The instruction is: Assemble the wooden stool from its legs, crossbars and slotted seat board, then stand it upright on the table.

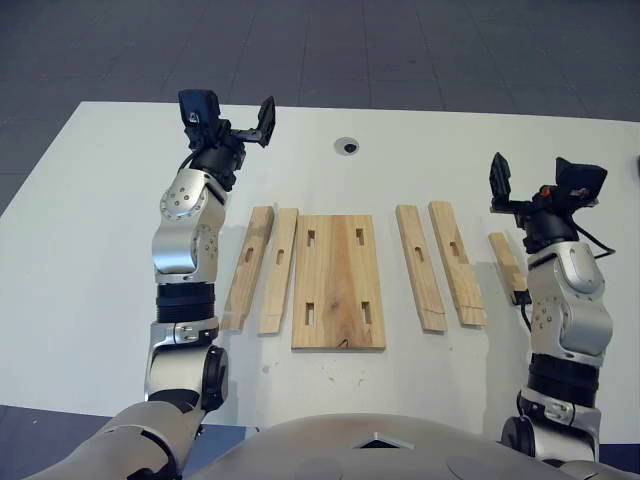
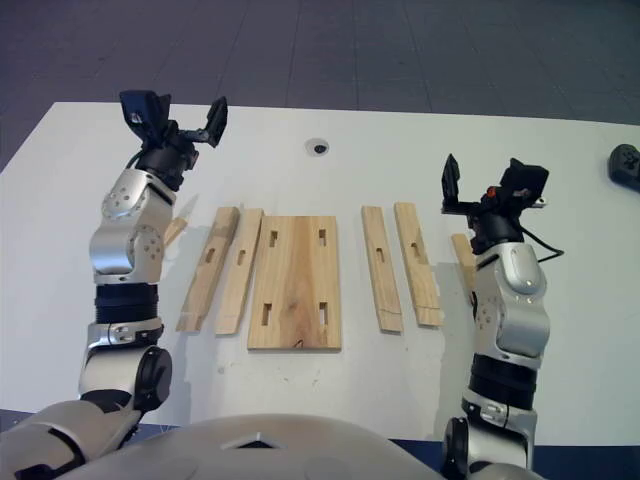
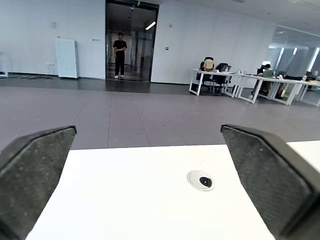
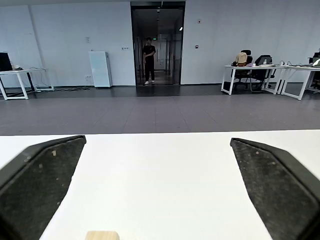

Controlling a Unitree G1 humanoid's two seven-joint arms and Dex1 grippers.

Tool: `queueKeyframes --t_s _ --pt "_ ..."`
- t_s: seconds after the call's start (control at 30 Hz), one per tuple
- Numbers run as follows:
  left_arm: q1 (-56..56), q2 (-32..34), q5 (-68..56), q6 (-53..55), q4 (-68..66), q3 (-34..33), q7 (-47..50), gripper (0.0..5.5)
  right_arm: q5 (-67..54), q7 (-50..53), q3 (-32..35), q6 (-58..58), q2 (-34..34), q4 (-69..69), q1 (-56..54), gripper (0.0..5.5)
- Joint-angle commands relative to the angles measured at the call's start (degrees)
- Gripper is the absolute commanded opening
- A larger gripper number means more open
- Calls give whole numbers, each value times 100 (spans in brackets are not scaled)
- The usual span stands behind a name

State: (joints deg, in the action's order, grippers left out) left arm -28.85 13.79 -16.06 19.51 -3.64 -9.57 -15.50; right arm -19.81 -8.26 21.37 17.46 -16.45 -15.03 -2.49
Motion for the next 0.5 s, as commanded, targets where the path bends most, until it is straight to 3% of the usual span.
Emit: queueKeyframes --t_s 0.03,0.17,0.27,0.5 --pt "125 1152 -433 981 -41 -301 -1007 540 -220 207 470 265 95 -898 796 538" --pt "493 2507 -663 1968 -451 -268 -2345 540 -241 399 653 263 451 -1456 1744 538" --pt "813 3126 -676 2321 -411 14 -3092 540 -191 507 556 210 657 -1630 2017 538" --pt "1040 3190 167 1634 -1204 960 -3399 540 -112 709 509 99 794 -1732 2013 538"
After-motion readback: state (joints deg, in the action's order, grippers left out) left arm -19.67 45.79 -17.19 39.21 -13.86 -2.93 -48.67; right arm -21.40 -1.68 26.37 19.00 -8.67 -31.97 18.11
